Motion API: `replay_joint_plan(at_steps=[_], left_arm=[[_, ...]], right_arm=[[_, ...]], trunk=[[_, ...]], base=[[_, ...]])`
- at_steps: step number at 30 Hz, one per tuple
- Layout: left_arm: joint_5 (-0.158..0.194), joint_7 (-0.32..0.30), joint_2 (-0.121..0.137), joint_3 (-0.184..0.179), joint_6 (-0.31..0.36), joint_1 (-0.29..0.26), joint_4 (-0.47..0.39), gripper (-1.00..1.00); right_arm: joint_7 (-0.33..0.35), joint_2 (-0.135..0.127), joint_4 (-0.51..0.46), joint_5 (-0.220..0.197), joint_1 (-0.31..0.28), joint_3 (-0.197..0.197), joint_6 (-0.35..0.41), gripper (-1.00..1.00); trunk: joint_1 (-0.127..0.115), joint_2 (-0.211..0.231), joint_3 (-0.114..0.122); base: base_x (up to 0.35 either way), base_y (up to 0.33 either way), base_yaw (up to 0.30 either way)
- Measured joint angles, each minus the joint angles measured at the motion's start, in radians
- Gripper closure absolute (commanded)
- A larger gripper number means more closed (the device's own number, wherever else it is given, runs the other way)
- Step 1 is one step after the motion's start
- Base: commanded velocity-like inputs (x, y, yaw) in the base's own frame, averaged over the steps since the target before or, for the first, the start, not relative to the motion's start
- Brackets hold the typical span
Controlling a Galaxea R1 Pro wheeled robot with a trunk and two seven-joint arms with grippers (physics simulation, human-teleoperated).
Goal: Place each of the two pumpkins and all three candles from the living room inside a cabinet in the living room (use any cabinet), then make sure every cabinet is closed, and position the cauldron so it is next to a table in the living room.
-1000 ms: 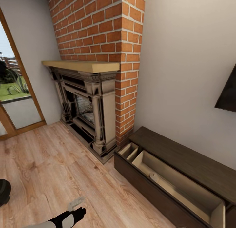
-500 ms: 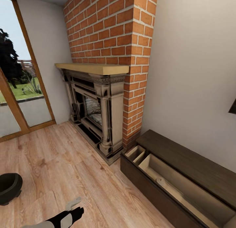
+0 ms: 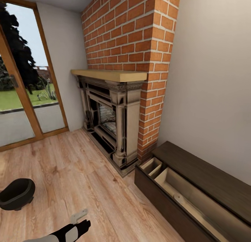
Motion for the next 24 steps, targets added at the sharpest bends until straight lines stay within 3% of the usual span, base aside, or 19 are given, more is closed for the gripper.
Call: replay_joint_plan(at_steps=[9, 24], left_arm=[[0.016, 0.001, -0.008, 0.019, 0.003, 0.000, 0.001, -1.00], [0.014, 0.002, -0.010, 0.017, -0.004, 0.001, 0.005, -1.00]], right_arm=[[0.001, -0.006, -0.001, 0.005, 0.000, 0.001, -0.050, -1.00], [-0.005, -0.007, 0.002, 0.007, 0.012, 0.004, -0.058, -1.00]], trunk=[[0.000, 0.000, 0.012], [0.000, 0.000, 0.023]], base=[[0.000, 0.000, 0.164], [0.000, 0.000, 0.221]])
